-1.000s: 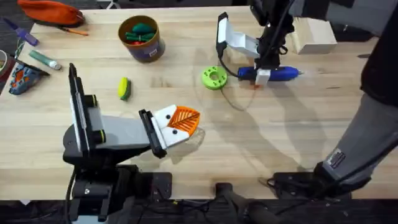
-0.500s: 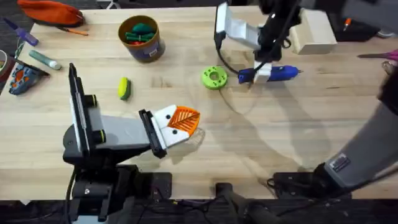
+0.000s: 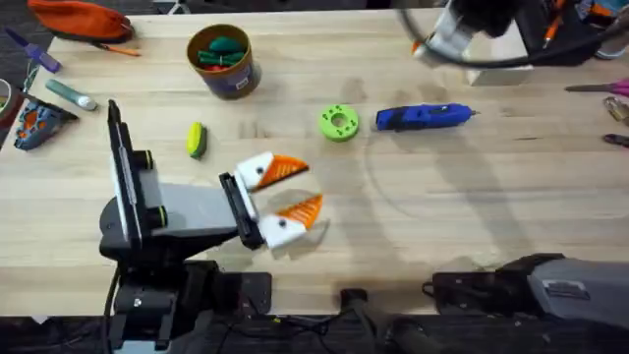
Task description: Pick up the gripper from the table and insert it into the empty holder that is missing its gripper. Then pick up a screw, insert it into the mounting hole, and use the screwdriver to tighten it. Finally, clean up the table by picking up the vegetable and placing it into the bucket.
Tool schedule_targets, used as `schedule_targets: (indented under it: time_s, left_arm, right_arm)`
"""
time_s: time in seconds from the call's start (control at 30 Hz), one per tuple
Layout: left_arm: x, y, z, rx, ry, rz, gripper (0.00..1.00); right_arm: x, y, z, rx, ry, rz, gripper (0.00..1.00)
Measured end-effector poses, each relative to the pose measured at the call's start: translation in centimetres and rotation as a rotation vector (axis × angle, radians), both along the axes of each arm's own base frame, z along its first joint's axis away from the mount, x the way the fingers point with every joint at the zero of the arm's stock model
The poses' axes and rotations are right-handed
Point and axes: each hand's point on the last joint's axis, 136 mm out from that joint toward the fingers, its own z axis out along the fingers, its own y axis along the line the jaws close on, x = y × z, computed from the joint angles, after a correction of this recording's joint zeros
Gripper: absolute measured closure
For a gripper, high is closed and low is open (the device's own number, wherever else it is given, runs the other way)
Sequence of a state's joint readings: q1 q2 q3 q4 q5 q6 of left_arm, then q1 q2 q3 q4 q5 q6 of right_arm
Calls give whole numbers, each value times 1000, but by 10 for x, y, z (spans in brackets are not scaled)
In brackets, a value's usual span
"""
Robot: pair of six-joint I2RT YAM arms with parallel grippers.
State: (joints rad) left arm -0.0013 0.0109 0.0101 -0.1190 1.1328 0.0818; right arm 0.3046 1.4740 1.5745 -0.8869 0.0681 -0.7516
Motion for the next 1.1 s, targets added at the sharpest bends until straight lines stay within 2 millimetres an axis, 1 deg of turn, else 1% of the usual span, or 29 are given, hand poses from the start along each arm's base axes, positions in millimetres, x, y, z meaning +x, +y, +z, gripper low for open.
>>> schedule_targets:
  time_s: [0.07, 0.1, 0.13, 0.23, 0.33, 0.4, 0.5, 0.53, 0.6, 0.7, 0.77, 0.9, 1.0, 1.1]
  left_arm:
    - [0, 0, 0, 0, 0, 0, 169]
    - [0, 0, 0, -1, 3, 0, 53]
    - [0, 0, 0, -1, 3, 1, 24]
    - [0, 0, 0, -1, 3, 1, 14]
    - [0, 0, 0, -1, 3, 1, 14]
    - [0, 0, 0, -1, 2, 1, 15]
    - [1, 0, 1, -16, 29, 6, 16]
    - [6, 2, 3, -45, 74, 38, 15]
    - [8, 4, 6, -59, 83, 56, 15]
    - [11, 6, 6, -72, 108, 77, 15]
    - [14, 8, 8, -78, 112, 94, 16]
    - [15, 11, 22, -84, 87, 118, 15]
    - [14, 14, 35, -83, 77, 134, 15]
    - [14, 18, 41, -69, 89, 167, 15]
  right_arm:
    - [-11, -3, 23, 75, -43, -61, 11]
    - [-17, -4, 33, 116, -62, -93, 11]
    - [-22, -6, 43, 157, -80, -125, 10]
    - [-39, -11, 68, 275, -119, -216, 11]
    - [-56, -16, 81, 384, -120, -304, 11]
    - [-68, -20, 84, 436, -98, -360, 11]
    - [-87, -26, 80, 482, -49, -432, 11]
    - [-102, -30, 78, 510, -17, -480, 11]
    - [-106, -32, 78, 537, -19, -500, 11]
    - [-116, -35, 69, 571, -17, -529, 11]
    - [-122, -36, 58, 590, -14, -546, 11]
    - [-134, -40, 23, 608, 23, -593, 11]
    - [-144, -43, -10, 601, 77, -635, 11]
    - [-152, -45, -37, 587, 127, -674, 11]
